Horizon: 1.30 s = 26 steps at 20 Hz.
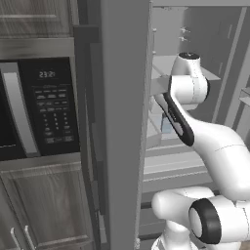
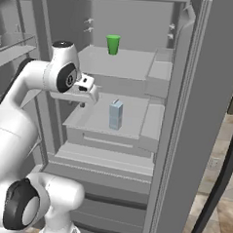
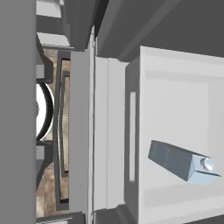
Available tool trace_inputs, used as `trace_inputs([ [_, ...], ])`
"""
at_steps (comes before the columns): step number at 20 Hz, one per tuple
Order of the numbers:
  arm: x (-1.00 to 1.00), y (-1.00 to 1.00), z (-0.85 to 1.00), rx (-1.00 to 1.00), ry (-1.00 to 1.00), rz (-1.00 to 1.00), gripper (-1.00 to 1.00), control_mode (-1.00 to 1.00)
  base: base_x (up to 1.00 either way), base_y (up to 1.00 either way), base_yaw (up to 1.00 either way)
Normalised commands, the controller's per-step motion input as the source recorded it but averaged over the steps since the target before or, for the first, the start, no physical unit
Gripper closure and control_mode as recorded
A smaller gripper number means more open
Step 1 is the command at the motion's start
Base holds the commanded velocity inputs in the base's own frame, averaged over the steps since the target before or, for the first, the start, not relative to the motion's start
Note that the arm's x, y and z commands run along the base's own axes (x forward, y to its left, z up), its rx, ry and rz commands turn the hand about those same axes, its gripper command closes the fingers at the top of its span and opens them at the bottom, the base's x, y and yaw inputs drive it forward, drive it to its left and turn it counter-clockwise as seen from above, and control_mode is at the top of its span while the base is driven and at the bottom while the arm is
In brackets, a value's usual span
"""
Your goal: Take out the milk from the fridge and place it on the tray on the counter. Then take the sugar cube near the tray and place it in the tray.
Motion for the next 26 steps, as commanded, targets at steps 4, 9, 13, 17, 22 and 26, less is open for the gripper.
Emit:
trace_inputs([
  [4,-0.13,0.0,0.0,0.0,0.0,0.0,-1.0,-1.0,0.0,0.0,0.0],
  [9,-0.48,-0.02,0.0,0.0,-0.08,0.0,-1.0,-1.0,0.0,0.0,0.0],
  [13,-0.48,-0.15,0.0,0.0,-0.25,0.0,-1.0,-1.0,0.0,0.0,0.0],
  [17,-0.15,-0.32,0.0,0.0,-0.3,-0.03,-1.0,-1.0,0.0,0.0,0.0],
  [22,0.0,-0.5,0.0,0.0,-0.21,-0.03,-1.0,-1.0,0.0,0.0,0.0],
  [26,0.03,-0.45,0.0,0.0,-0.11,-0.03,-1.0,-1.0,0.0,0.0,0.0],
])
